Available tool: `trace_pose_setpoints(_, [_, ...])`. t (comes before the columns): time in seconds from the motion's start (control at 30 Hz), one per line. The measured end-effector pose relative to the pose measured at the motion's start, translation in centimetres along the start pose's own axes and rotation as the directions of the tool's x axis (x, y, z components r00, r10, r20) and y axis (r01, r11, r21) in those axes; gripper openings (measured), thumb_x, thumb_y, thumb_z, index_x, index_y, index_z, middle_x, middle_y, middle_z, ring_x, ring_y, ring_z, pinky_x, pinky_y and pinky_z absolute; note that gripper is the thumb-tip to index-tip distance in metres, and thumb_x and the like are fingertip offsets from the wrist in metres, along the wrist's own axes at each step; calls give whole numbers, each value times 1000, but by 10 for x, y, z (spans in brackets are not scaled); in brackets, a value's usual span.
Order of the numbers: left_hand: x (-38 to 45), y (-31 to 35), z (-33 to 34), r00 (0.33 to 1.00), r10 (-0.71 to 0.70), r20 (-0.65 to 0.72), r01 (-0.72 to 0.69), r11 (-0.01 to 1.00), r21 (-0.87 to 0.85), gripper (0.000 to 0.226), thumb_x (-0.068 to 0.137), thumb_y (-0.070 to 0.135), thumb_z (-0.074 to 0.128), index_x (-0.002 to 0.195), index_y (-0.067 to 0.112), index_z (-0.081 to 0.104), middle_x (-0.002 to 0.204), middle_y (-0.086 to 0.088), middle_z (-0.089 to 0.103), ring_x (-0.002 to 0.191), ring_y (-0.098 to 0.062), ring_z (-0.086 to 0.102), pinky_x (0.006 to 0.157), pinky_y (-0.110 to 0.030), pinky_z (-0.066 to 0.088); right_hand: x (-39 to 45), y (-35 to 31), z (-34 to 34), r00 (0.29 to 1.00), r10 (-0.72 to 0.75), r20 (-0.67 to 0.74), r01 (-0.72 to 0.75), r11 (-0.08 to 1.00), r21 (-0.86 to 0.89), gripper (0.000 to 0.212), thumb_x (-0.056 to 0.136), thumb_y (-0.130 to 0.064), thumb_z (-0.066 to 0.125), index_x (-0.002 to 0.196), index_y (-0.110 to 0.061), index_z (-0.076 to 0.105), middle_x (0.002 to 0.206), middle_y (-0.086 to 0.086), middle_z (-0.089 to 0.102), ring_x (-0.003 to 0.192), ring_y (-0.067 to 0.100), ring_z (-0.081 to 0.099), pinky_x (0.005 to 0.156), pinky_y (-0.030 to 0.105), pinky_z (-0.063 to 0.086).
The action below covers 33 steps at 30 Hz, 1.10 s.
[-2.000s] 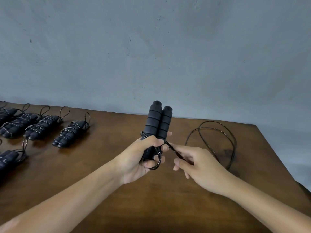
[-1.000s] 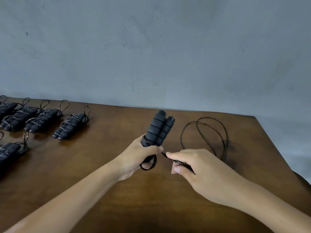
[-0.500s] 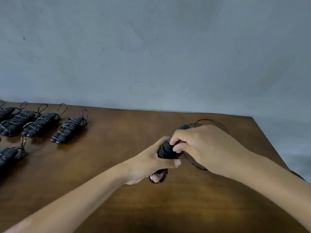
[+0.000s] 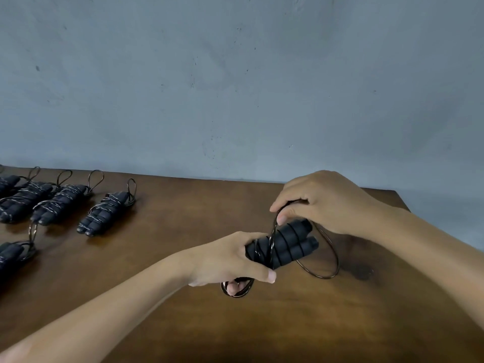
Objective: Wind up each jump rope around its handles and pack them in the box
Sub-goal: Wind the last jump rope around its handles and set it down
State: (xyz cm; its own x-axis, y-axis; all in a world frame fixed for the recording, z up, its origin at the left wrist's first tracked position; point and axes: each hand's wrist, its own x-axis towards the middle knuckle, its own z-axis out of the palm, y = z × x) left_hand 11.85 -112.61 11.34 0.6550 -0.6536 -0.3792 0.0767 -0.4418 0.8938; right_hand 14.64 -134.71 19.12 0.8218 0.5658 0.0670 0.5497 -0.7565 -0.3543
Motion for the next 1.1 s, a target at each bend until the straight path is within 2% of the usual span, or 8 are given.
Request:
trace_pose_setpoints(0.2, [-1,1,-10,998,37,42,-34,996,-86,46,89,15,73,126,3,49,104,-11,55,51,-21,36,44,-22,35,13,15,-2,1000,25,-7,-21,940,339,8,87,-19,79,91,-26,82,87,-22,75,92,-2,68,84,19,50])
trace_pose_setpoints(0.37, [6,-8,-16,998,-50,-28,43,977,-211,39,89,8,69,124,2,50,101,-14,55,53,-19,32,40,-21,29,14,13,-10,999,-38,-29,44,973,228,11,92,-19,73,89,-28,78,89,-19,72,91,6,66,83,29,49])
trace_pose_setpoints(0.57, [12,-6,-13,994,-104,24,107,985,-135,30,92,2,68,119,6,55,88,-12,53,52,-18,35,41,-21,27,17,2,-3,994,-106,-1,106,990,91,13,95,-27,68,89,-34,76,92,-24,68,91,5,62,78,27,46])
trace_pose_setpoints(0.67, [11,-2,-8,996,-50,71,56,996,-72,25,93,4,70,105,25,63,85,-11,49,52,-16,38,42,-22,29,22,6,3,997,-71,36,64,982,175,6,91,-29,73,91,-32,78,91,-23,72,92,3,66,86,32,51])
trace_pose_setpoints(0.8, [1,-3,-10,994,76,80,-70,995,-72,32,95,3,67,117,25,61,103,-16,66,60,-28,40,45,-24,37,27,28,12,997,18,74,-43,933,358,5,88,-27,77,84,-27,80,88,-13,76,91,6,70,90,34,54])
trace_pose_setpoints(0.97, [0,-8,-4,983,181,-8,-178,954,-242,46,96,-7,59,130,24,54,116,-15,71,67,-35,40,45,-24,38,29,47,45,982,86,165,-157,861,484,20,91,5,59,77,0,72,78,-2,73,72,11,64,71,30,51])
trace_pose_setpoints(1.03, [1,-13,-2,979,196,-50,-201,912,-358,53,97,-4,60,139,24,45,114,-14,69,66,-28,42,45,-23,35,22,47,60,984,107,140,-159,882,444,38,93,6,49,59,-10,54,59,-9,54,59,6,46,62,25,40])
trace_pose_setpoints(1.1, [2,-18,-1,977,186,-104,-213,853,-476,60,94,1,64,141,26,37,112,-15,69,68,-27,45,44,-23,33,13,45,76,982,138,128,-177,908,381,47,99,-5,46,57,-24,52,55,-7,54,54,11,46,60,26,42])
